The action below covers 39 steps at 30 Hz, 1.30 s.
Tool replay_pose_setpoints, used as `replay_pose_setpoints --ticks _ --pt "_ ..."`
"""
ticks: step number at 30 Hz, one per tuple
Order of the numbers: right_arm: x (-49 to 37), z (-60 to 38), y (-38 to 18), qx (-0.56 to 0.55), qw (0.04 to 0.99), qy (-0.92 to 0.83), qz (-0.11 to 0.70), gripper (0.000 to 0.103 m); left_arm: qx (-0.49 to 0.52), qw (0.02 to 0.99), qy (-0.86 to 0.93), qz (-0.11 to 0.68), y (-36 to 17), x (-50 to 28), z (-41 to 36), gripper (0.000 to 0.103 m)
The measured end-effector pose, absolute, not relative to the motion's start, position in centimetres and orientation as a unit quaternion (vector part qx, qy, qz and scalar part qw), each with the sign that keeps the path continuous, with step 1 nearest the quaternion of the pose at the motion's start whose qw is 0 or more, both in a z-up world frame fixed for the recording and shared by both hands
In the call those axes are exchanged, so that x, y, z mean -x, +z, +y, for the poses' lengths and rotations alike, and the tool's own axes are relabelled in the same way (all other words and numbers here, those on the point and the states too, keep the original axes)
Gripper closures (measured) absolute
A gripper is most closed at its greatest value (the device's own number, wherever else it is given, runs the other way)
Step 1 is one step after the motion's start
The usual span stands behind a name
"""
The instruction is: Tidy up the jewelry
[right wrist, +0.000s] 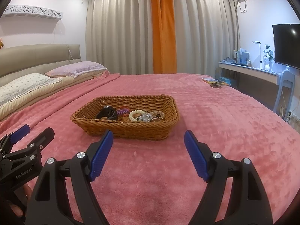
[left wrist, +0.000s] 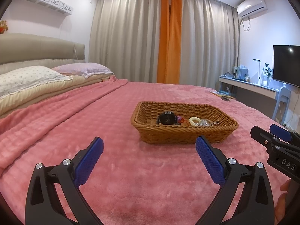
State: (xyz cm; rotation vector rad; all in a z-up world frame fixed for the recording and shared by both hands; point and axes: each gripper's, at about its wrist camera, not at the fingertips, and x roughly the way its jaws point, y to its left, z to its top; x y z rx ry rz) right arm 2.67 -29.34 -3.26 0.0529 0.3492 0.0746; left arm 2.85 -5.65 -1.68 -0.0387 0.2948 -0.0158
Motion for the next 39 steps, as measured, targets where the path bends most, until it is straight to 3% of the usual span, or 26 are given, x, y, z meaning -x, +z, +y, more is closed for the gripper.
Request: replay_pose_setpoints --ticks 39 --pt "-2.56 -29.05 -3.45 -0.013 0.985 0.043 0.169 0.029 0.018 0.990 -0.010 0.142 -1.49 -2.11 -5.38 0.008"
